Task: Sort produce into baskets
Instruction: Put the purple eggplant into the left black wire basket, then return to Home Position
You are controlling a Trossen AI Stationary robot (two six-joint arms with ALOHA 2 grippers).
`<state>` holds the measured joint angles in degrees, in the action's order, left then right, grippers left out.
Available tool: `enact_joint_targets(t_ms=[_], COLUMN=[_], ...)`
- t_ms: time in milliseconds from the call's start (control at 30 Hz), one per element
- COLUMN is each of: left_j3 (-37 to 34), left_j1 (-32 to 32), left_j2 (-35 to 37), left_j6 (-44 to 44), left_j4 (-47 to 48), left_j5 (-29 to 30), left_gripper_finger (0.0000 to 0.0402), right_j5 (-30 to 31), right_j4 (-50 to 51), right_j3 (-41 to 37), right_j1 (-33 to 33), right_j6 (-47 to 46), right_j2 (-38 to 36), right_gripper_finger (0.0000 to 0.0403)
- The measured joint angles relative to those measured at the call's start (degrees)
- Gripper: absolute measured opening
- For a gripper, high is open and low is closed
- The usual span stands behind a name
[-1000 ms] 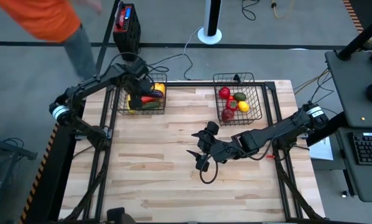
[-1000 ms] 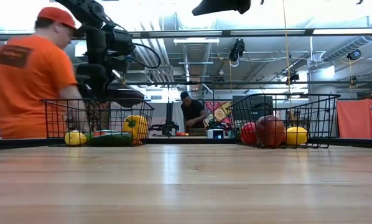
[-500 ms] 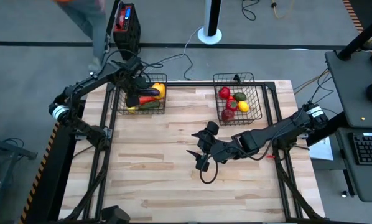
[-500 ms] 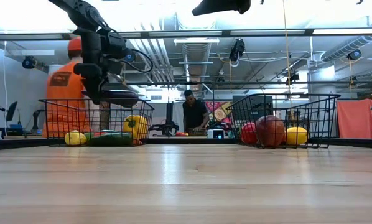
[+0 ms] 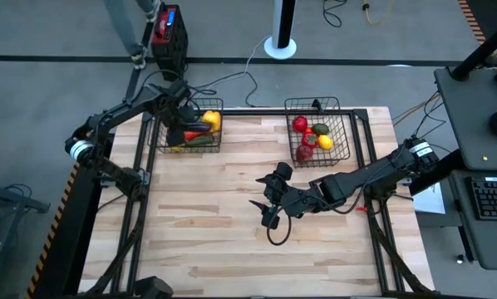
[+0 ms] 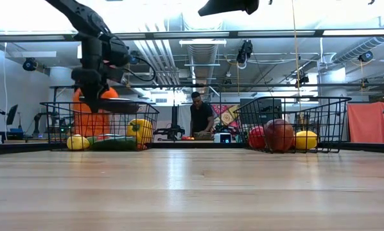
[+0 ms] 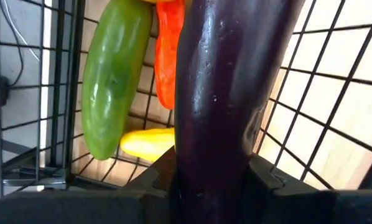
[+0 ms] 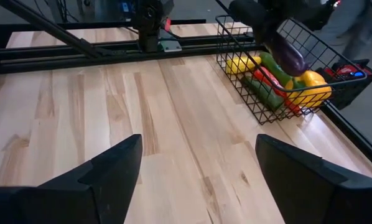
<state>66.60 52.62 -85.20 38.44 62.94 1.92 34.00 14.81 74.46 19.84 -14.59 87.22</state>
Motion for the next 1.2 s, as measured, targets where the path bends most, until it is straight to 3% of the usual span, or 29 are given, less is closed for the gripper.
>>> enact_joint_targets(t_ms=[267, 633, 900, 967, 1067, 1200], left_j3=[-1.13, -1.15, 2.79, 3.95, 3.53, -1.12], left_j1=[0.0, -0.03, -0.51, -1.24, -3.49, -10.49], left_j2=[-0.01, -0.01, 1.85, 3.71, 9.3, 19.88], left_j6=[-0.4, -1.98, -13.63, -16.89, -21.2, -27.86], left_j4=[-1.12, -2.4, -1.18, 0.35, -0.55, -7.4], left_j5=[0.44, 5.01, 4.66, 2.26, -6.07, -14.75], left_gripper_finger=[0.0089, 0.0138, 0.0146, 0.0146, 0.0146, 0.0146], right_j5=[-0.6, -1.6, -1.55, -1.51, -1.56, -4.4], right_j4=[-0.01, -0.03, -0.06, -0.18, -1.89, -12.92], right_j3=[0.0, 0.0, -0.04, -0.42, -2.04, -7.03], right_j1=[0.02, 0.02, 0.02, 0.02, 0.04, 0.26], right_j6=[0.0, 0.0, 2.43, 3.91, 6.37, 11.27], right_j2=[0.0, 0.0, 0.0, 0.0, 0.0, 0.0], right_gripper_finger=[0.0315, 0.0317, 0.032, 0.032, 0.0319, 0.0313])
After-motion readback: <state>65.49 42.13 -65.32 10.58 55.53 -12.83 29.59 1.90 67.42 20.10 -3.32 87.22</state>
